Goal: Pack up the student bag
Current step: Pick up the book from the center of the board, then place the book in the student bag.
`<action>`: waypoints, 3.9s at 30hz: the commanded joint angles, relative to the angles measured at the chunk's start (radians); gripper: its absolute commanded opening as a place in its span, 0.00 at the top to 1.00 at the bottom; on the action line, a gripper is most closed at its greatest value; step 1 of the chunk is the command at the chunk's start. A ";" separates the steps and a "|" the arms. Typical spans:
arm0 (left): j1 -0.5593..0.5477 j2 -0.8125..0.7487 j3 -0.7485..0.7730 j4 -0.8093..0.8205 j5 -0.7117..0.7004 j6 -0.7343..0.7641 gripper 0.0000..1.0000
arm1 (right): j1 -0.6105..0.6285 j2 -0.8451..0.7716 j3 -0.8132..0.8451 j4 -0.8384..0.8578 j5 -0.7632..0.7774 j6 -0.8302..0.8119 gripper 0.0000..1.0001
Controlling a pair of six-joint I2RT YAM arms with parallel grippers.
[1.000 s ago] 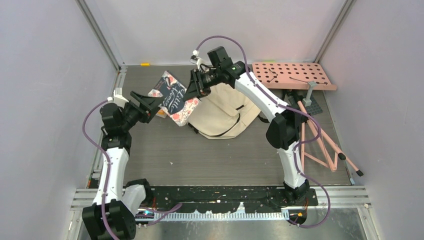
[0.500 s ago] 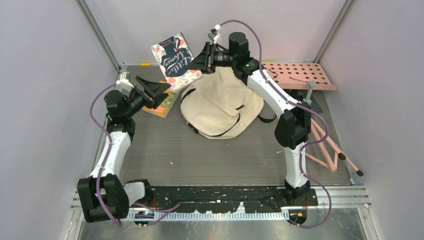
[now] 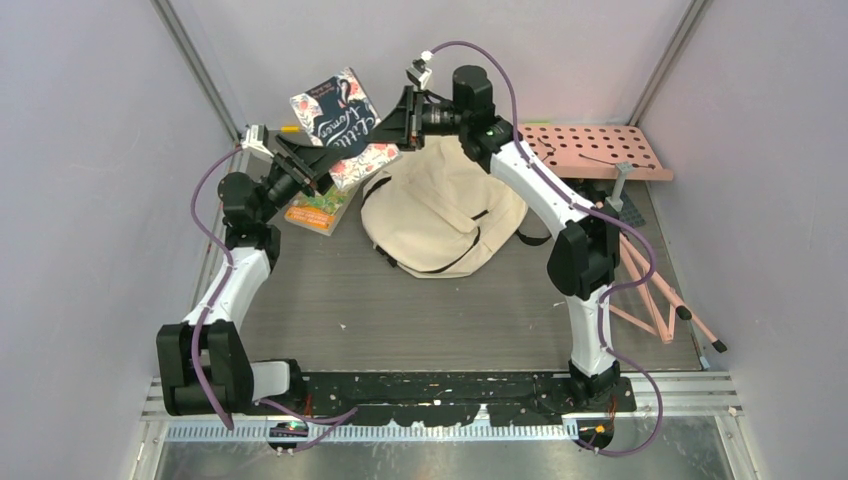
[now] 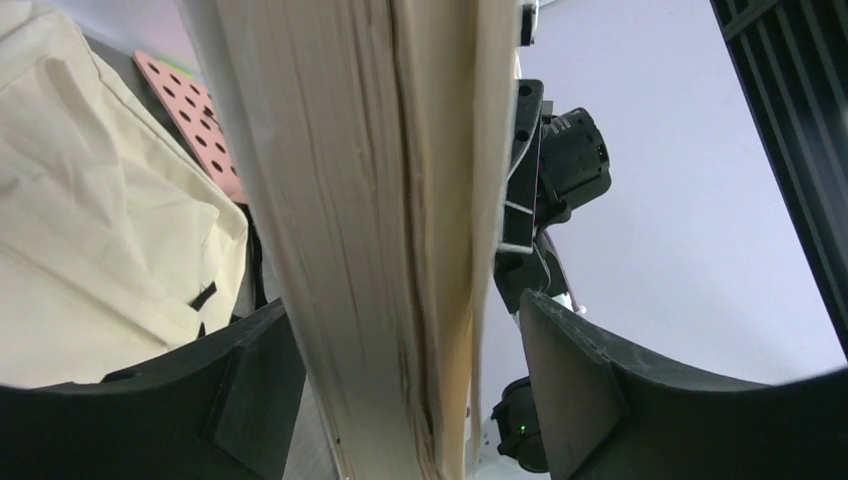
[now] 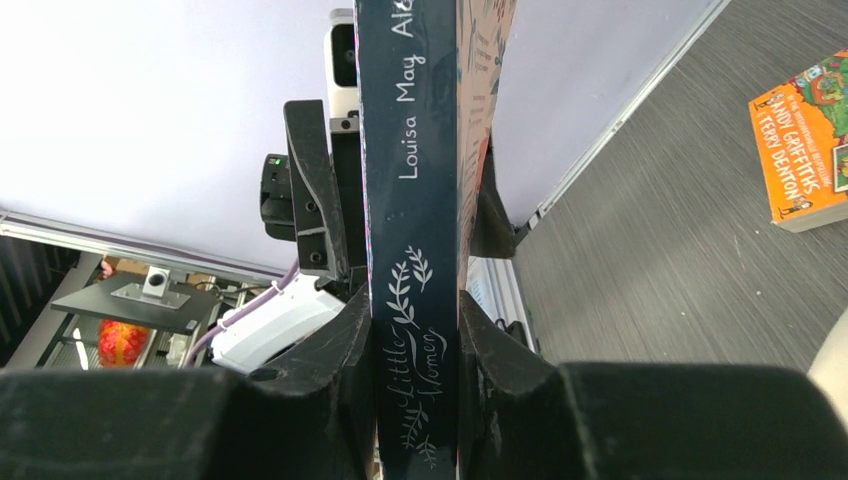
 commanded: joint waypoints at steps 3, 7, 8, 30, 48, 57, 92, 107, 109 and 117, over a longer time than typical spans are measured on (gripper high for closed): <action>0.002 0.001 0.027 0.083 -0.069 0.001 0.36 | -0.003 -0.126 0.029 -0.068 -0.026 -0.121 0.99; 0.001 0.014 0.039 0.082 -0.053 0.006 0.60 | -0.003 -0.136 0.011 -0.146 -0.024 -0.185 0.99; 0.001 0.017 0.041 0.083 -0.047 0.007 0.70 | -0.003 -0.136 0.011 -0.161 -0.021 -0.207 0.99; 0.201 -0.101 0.210 -1.219 -0.382 0.621 1.00 | 0.168 -0.073 -0.125 -0.765 0.704 -1.028 0.21; 0.169 -0.012 0.337 -1.381 -0.394 0.782 1.00 | 0.317 0.172 -0.010 -0.815 0.964 -1.115 0.25; 0.160 -0.011 0.330 -1.364 -0.384 0.770 1.00 | 0.318 0.173 -0.024 -0.816 1.032 -1.119 0.58; -0.155 0.100 0.286 -1.000 -0.362 0.464 1.00 | 0.018 -0.010 0.054 -0.792 0.515 -0.801 0.85; -0.230 0.239 0.311 -0.871 -0.347 0.481 1.00 | 0.003 0.037 -0.017 -0.800 0.402 -0.830 0.83; -0.230 0.235 0.309 -0.862 -0.344 0.483 1.00 | 0.002 0.041 -0.015 -0.801 0.392 -0.828 0.78; -0.235 0.248 0.304 -0.803 -0.295 0.480 1.00 | 0.004 0.076 0.016 -0.781 0.338 -0.799 0.51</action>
